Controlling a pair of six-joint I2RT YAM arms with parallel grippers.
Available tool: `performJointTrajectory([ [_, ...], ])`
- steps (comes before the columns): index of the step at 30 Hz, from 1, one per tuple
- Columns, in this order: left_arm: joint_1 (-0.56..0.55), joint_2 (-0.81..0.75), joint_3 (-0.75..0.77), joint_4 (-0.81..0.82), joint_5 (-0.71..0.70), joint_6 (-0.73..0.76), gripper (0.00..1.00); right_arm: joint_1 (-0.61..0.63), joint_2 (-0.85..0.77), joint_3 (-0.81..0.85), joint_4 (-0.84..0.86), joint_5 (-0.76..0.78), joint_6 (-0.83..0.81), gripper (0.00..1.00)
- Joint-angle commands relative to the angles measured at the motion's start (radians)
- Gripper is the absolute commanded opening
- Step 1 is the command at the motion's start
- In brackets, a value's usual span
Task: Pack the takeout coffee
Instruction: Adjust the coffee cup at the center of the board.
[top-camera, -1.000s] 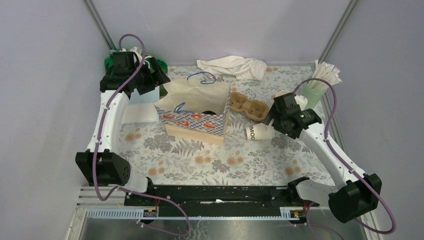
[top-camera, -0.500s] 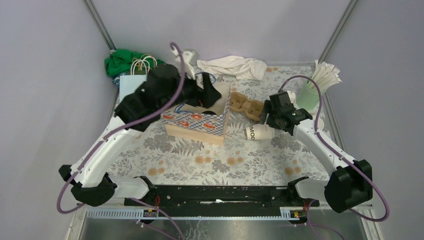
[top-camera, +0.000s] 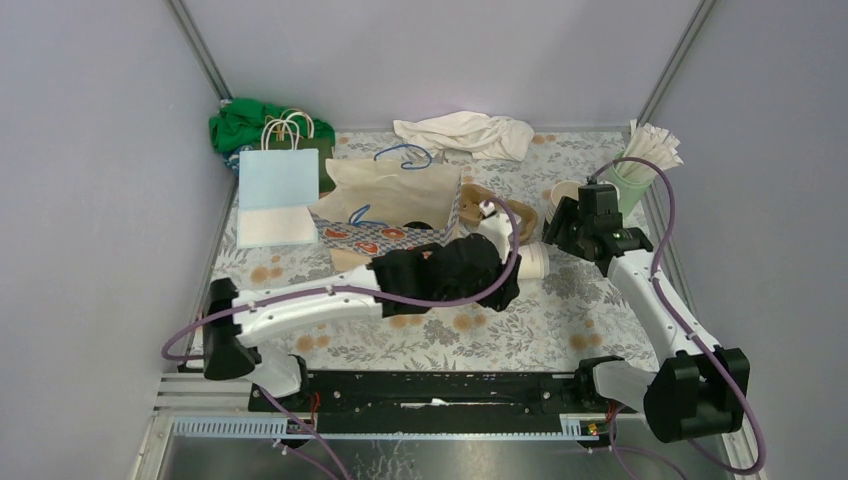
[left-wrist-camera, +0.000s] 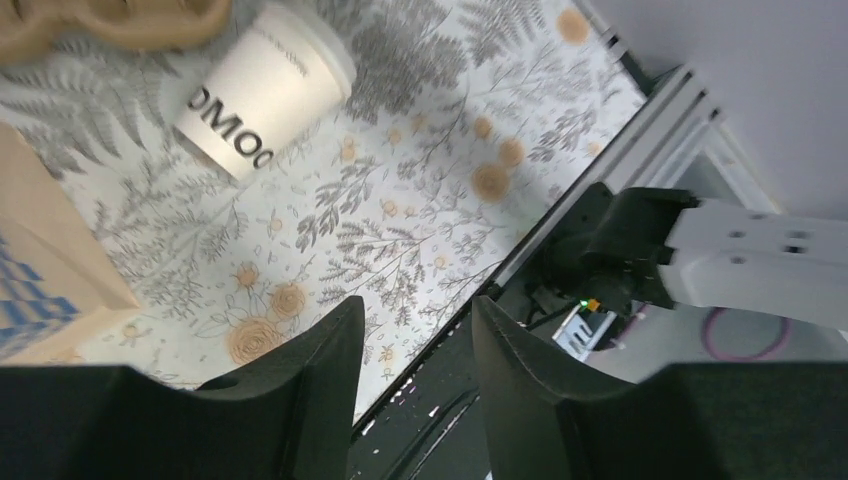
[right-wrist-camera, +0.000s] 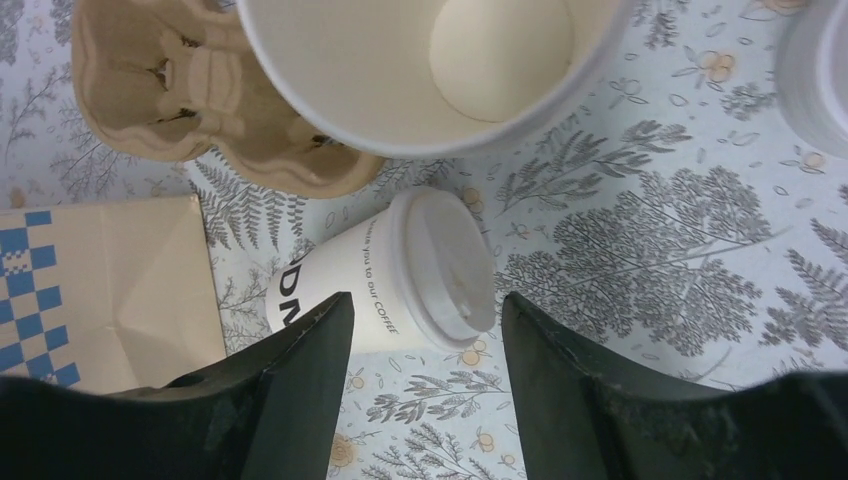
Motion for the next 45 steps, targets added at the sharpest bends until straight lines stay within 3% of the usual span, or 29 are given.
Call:
performJointTrajectory([
  [1,0.0,0.037,-0.149,0.279,-0.048,-0.091,0.46,-0.006,0.026,0.001,0.068,-0.116,-0.039,0.63],
  [7,0.052,0.098,-0.285,0.495,-0.043,-0.144,0.3,-0.007,0.075,-0.012,0.115,-0.129,-0.027,0.6],
  [12,0.107,0.186,-0.298,0.562,0.022,-0.178,0.26,-0.006,0.115,-0.005,0.115,-0.115,-0.04,0.56],
  [22,0.163,0.32,-0.288,0.621,0.037,-0.202,0.26,-0.006,0.168,-0.012,0.102,-0.103,-0.078,0.54],
  [31,0.192,0.347,-0.292,0.62,0.002,-0.168,0.24,-0.006,0.185,0.001,0.091,-0.129,-0.092,0.53],
  [36,0.202,0.358,-0.258,0.574,-0.055,-0.136,0.43,-0.006,0.185,0.004,0.089,-0.128,-0.096,0.55],
  [45,0.249,0.399,-0.236,0.594,-0.019,-0.128,0.33,-0.006,0.194,0.015,0.09,-0.136,-0.097,0.52],
])
